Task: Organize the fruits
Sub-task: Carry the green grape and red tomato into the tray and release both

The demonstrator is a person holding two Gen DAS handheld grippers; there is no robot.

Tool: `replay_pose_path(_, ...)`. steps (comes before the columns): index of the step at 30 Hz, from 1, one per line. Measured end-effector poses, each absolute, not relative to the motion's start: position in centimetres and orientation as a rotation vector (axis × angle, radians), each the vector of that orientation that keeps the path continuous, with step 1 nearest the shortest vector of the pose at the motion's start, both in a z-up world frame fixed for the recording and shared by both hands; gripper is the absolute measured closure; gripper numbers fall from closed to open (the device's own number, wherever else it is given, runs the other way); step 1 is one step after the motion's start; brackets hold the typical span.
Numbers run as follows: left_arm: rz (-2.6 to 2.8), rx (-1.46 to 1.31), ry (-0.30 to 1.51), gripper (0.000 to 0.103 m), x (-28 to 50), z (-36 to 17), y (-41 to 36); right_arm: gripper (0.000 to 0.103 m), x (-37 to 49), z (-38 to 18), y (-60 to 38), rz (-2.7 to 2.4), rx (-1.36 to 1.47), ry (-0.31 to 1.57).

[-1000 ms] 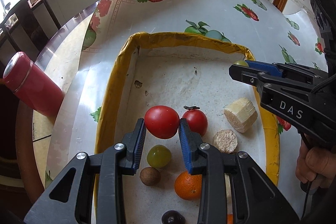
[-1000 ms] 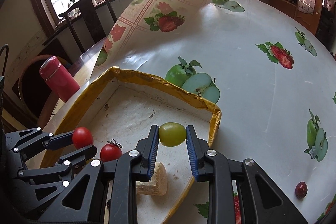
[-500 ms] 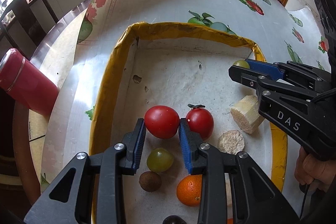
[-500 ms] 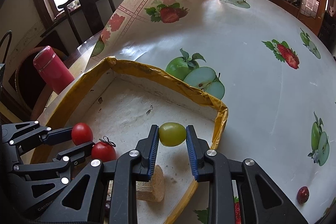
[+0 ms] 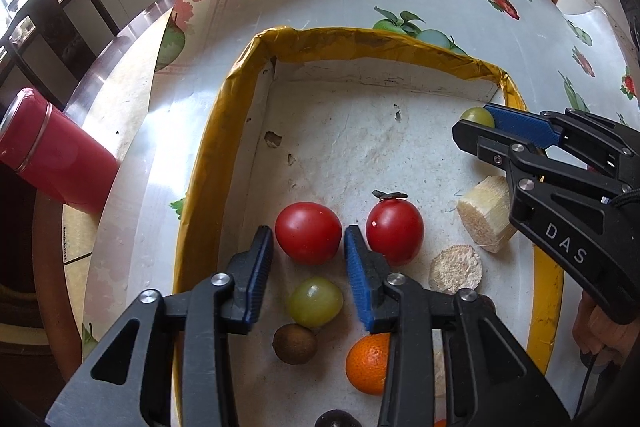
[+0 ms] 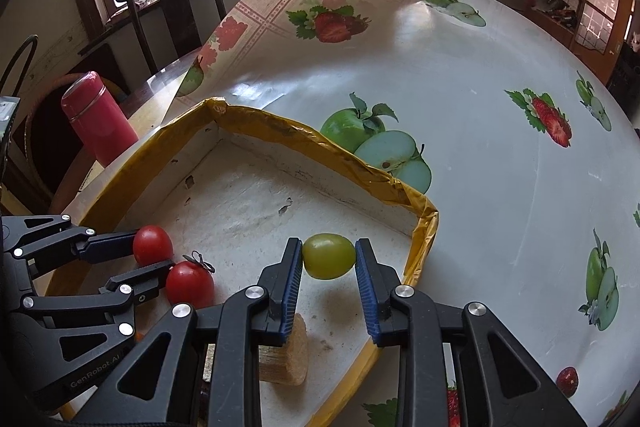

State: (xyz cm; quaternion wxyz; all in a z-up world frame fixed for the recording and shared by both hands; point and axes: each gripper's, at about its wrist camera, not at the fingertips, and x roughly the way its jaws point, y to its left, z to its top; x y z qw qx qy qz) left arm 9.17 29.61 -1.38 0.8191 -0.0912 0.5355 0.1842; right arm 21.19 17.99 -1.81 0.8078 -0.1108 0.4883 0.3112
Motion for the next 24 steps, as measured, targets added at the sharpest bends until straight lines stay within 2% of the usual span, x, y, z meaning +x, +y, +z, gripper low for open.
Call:
replay_pose_path(1,0.398,-0.194,1.131,0.055,9.1,-1.2,29.5,0.074,21.2,-1.8,18.0,0.667,-0.235,1.047)
replay_pose_path(2,0.403,-0.195,1.119,0.051,8.9,-0.9,29.5,0.069,21.2,-1.8,17.9,0.672,-0.229,1.050)
replay_pose_path(4,0.407,-0.199,1.101,0.048,8.6,-0.4,29.5,0.064,21.1,-1.6,17.9,0.689,-0.217,1.050)
replay_pose_path(10,0.401,-0.195,1.061,0.048,6.8,0.7,28.8,0.061,20.4,-0.4,17.3,0.696,-0.212,1.028)
replay_pose_path(18,0.391,-0.213,0.983,0.048,2.8,2.4,26.9,0.044,17.4,1.4,16.2,0.795,-0.211,0.995)
replay_pose_path(24,0.374,-0.232,0.960,0.048,-1.3,3.0,25.2,0.035,13.6,2.6,15.6,0.909,-0.267,0.951)
